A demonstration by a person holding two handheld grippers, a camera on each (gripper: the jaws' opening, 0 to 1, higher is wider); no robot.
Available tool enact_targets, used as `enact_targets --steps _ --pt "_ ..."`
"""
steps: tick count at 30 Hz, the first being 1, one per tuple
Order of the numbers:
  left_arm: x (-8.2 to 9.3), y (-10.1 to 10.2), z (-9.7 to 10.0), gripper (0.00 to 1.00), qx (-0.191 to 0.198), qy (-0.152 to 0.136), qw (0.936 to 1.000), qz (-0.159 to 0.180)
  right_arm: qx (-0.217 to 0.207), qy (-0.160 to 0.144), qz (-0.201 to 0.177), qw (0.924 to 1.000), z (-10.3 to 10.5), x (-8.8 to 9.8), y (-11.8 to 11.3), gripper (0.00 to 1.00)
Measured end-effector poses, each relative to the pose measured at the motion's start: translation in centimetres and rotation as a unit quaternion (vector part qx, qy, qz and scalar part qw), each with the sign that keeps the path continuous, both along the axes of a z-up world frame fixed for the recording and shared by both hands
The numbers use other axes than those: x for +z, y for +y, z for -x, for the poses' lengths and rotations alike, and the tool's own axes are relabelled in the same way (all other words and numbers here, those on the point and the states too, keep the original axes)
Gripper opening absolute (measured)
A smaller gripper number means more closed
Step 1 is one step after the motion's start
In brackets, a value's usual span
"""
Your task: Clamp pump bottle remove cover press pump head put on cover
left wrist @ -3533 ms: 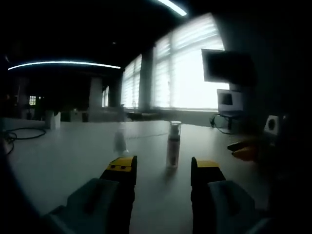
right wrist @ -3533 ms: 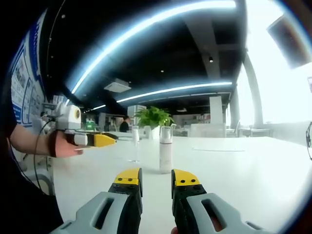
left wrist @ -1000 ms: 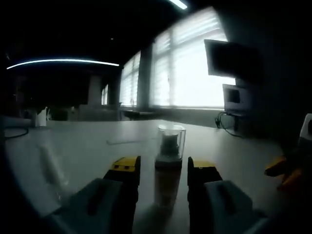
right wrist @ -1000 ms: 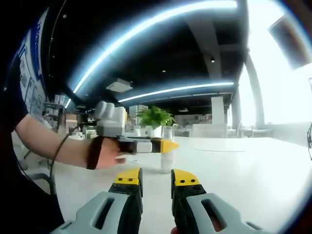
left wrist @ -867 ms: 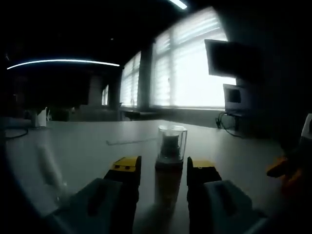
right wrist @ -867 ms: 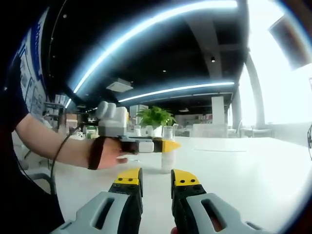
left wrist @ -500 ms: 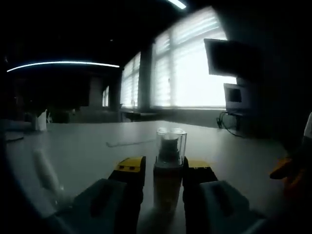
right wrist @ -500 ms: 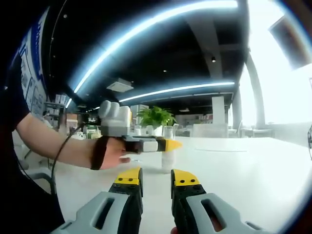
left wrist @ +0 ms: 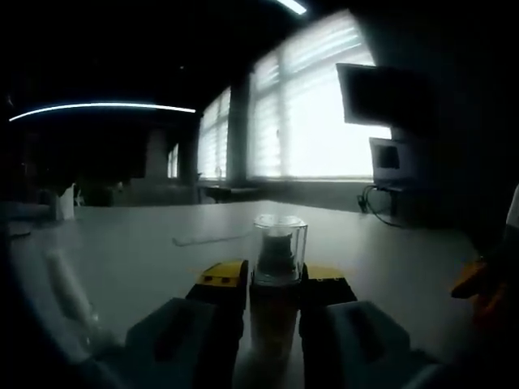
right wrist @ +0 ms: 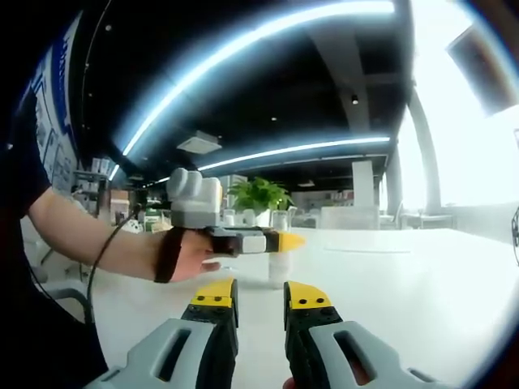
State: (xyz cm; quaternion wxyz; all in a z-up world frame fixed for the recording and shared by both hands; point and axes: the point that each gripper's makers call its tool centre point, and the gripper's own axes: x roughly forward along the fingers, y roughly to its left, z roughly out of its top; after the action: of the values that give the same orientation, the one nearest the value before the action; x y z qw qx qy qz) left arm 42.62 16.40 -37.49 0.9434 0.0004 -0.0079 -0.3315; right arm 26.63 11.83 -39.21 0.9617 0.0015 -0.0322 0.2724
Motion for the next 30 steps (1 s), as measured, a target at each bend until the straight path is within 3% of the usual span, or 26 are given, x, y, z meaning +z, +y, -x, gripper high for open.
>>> enact_targets --steps 16,22,24,25,28,30 --pt "0.0 0.7 -0.2 0.14 -0.010 -0.020 0.9997 0.014 0.001 -0.001 0.001 1.0000 -0.1 0.0 -0.1 0.16" --pt "0.2 0.4 0.8 0.14 -0.028 -0.033 0.9991 0.003 0.000 -0.001 0.003 1.0000 0.0 0.0 -0.1 0.16" --pt "0.4 0.7 1.5 0.14 -0.030 -0.018 0.9994 0.006 -0.001 -0.001 0.004 1.0000 0.0 0.0 -0.1 0.16" --pt "0.6 0.8 2.1 0.14 -0.035 -0.003 0.9991 0.026 -0.001 -0.001 0.004 1.0000 0.0 -0.1 -0.1 0.16" --pt "1.2 1.3 3.0 0.14 -0.034 -0.021 0.9992 0.007 -0.001 -0.001 0.004 1.0000 0.0 0.0 -0.2 0.16" --pt "1.5 1.3 2.9 0.14 -0.045 -0.013 0.9987 0.019 -0.001 -0.001 0.006 1.0000 0.0 -0.1 -0.1 0.16"
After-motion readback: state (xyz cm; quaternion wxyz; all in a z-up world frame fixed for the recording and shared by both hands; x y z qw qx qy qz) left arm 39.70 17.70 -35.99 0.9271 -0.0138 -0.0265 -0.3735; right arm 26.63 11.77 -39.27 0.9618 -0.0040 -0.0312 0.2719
